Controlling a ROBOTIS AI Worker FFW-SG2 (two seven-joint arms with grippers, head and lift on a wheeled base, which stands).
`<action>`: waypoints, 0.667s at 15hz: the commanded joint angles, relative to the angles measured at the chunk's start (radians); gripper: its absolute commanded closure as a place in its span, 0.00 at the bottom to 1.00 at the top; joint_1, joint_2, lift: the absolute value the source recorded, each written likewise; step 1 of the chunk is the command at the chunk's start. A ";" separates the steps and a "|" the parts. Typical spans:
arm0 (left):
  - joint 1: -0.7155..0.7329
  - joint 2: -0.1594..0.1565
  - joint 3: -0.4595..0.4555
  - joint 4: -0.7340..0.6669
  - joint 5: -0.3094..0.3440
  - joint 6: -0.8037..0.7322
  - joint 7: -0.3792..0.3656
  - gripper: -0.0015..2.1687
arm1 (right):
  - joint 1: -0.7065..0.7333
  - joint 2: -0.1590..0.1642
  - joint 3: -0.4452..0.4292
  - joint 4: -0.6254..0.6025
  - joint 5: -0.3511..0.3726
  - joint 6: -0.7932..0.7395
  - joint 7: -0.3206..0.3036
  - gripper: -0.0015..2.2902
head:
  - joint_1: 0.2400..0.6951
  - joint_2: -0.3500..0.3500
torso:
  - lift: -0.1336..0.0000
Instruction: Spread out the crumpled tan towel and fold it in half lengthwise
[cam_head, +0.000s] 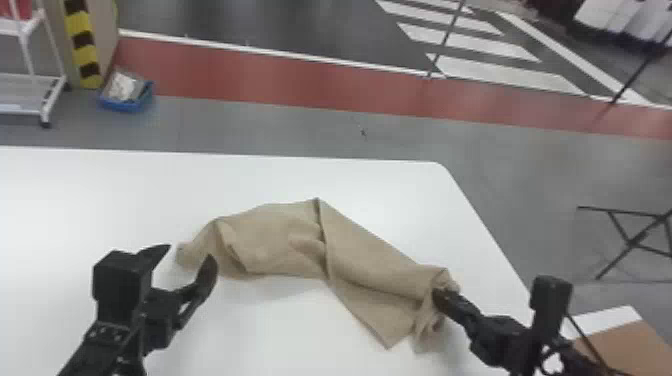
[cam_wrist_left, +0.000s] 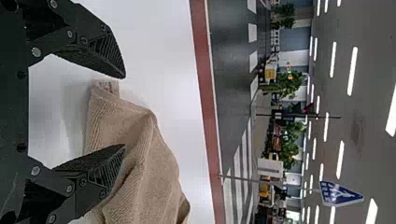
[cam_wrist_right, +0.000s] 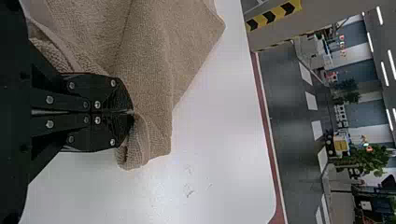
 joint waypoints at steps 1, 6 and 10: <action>-0.028 -0.009 -0.018 0.038 -0.001 0.005 0.000 0.20 | 0.003 0.001 -0.002 0.000 0.000 -0.006 0.000 0.87 | 1.00 0.00 | 0.07; -0.068 -0.015 -0.030 0.076 -0.010 0.060 0.000 0.20 | 0.006 0.002 -0.010 0.000 -0.008 -0.018 0.000 0.87 | 1.00 0.00 | 0.07; -0.072 -0.015 -0.032 0.084 -0.024 0.070 0.009 0.62 | 0.007 0.001 -0.014 0.000 -0.011 -0.030 0.000 0.87 | 1.00 0.00 | 0.07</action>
